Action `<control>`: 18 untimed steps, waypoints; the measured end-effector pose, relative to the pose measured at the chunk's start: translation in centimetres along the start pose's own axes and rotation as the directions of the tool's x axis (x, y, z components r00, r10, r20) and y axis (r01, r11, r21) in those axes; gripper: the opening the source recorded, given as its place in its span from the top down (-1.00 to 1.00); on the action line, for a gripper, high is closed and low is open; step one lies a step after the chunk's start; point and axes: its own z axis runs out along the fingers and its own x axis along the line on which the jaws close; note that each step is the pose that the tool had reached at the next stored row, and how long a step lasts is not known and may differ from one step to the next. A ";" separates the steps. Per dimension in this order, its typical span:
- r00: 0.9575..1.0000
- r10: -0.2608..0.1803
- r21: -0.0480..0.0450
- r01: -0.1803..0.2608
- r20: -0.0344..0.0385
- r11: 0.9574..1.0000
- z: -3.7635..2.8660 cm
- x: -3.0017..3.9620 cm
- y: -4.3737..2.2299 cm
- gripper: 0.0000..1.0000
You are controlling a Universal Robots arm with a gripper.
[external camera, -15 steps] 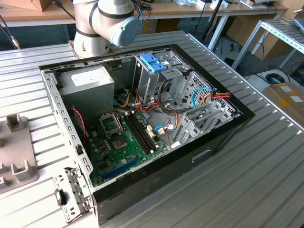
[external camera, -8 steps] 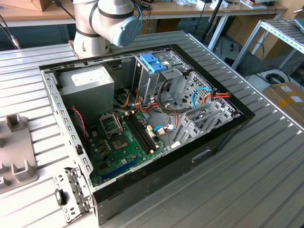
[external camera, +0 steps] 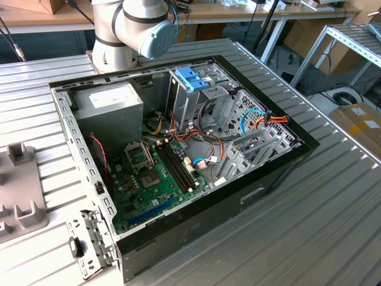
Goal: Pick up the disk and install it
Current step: 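Pick up the disk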
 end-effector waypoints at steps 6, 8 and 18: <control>1.000 0.000 0.000 0.000 0.000 1.000 -0.02 0.47 -0.02 0.26; 1.000 0.000 0.000 0.000 0.000 1.000 -0.02 0.61 -0.03 0.26; 1.000 0.000 0.000 0.000 0.000 1.000 -0.05 1.22 -0.06 0.26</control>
